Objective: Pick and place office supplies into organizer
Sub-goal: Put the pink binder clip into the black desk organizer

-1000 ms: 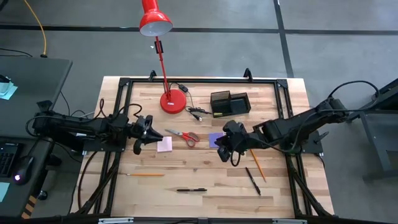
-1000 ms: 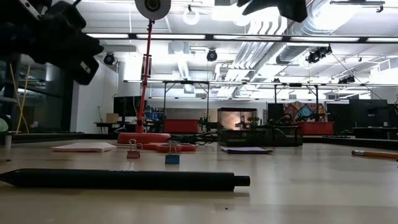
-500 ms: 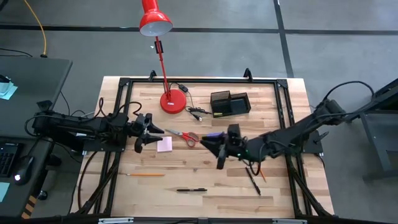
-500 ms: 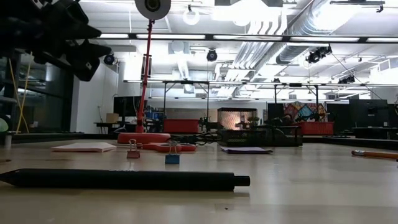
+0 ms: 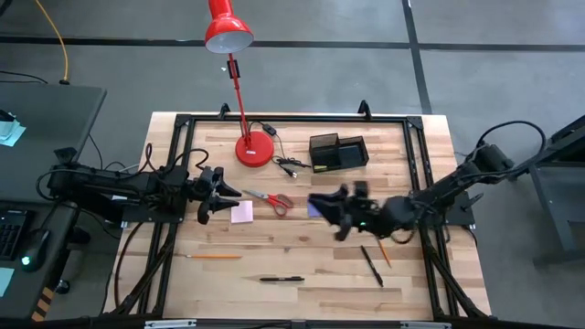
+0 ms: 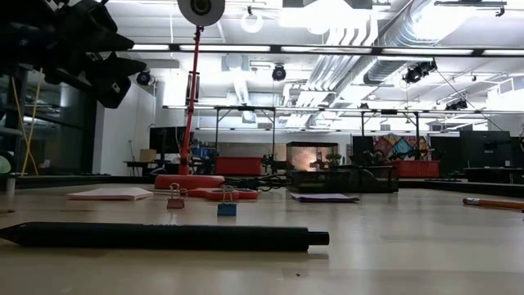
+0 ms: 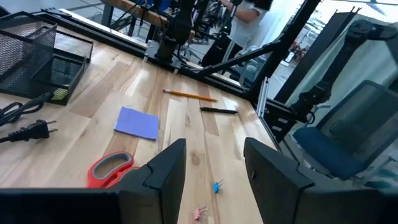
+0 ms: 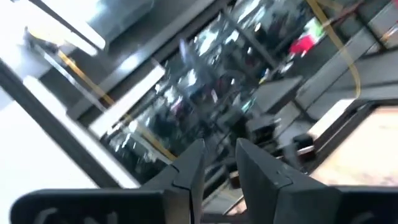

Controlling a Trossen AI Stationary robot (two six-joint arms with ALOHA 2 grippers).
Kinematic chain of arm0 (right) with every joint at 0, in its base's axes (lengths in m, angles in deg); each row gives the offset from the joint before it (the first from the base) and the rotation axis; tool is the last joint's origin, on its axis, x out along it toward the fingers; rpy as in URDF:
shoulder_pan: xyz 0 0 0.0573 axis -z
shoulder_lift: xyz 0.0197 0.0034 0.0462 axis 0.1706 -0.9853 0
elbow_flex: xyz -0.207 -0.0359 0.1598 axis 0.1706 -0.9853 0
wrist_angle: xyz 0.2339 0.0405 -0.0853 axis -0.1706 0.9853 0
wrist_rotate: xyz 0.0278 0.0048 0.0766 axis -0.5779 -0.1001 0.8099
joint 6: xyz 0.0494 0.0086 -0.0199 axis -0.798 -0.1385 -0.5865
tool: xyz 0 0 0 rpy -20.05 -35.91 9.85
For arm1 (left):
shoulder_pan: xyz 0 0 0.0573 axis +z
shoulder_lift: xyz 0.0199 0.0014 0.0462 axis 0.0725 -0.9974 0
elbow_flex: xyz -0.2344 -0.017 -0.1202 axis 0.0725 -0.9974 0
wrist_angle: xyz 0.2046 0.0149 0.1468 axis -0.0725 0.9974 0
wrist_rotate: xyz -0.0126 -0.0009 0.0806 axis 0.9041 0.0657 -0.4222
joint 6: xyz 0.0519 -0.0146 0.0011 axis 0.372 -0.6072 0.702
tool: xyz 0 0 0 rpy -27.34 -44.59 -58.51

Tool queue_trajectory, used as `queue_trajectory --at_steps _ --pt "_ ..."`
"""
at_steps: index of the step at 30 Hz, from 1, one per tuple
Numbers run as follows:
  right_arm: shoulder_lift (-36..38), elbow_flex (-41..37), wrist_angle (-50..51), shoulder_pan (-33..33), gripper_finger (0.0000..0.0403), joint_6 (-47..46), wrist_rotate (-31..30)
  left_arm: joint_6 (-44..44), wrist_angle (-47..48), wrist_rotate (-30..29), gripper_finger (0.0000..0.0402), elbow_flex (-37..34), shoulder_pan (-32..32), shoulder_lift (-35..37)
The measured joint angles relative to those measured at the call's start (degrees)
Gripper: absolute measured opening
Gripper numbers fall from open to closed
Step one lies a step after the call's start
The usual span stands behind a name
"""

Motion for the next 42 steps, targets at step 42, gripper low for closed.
queue_trajectory --at_steps 42 --pt "37.2 -30.3 -20.8 -20.6 0.0083 38.3 -29.8 15.8 24.0 -13.2 0.0150 39.6 -17.1 -59.9"
